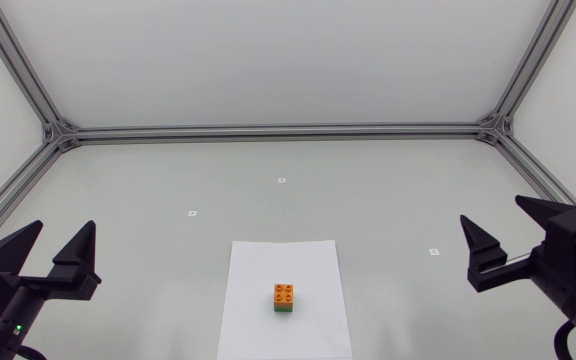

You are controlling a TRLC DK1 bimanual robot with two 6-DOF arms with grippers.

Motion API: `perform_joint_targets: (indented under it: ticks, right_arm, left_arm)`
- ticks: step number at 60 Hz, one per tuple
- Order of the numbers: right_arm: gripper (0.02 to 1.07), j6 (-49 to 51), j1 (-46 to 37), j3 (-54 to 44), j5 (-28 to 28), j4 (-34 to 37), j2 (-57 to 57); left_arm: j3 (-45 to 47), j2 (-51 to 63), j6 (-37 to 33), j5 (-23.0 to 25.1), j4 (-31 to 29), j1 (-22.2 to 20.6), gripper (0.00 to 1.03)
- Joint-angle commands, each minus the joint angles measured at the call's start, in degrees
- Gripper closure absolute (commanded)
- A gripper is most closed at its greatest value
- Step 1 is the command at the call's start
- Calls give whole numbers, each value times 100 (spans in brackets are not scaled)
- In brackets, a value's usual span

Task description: Pick up the orange 2x2 brick with the right arm and stack it on top of the green 2x2 brick in the center

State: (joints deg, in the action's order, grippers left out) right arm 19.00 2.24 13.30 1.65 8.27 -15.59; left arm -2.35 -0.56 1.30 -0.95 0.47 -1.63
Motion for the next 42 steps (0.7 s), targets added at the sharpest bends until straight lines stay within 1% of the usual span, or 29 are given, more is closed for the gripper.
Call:
perform_joint_targets:
  ticks: [1,30,42]
  right_arm:
    - [7,-424,-65,-280,-51,-173,237]
    - [7,-1900,-224,-1330,-165,-827,1559]
    - [7,-1900,-224,-1330,-165,-827,1559]
  left_arm:
    - [235,-23,-33,16,-65,-4,4]
    - [235,-23,-33,16,-65,-4,4]
    - [235,-23,-33,16,-65,-4,4]
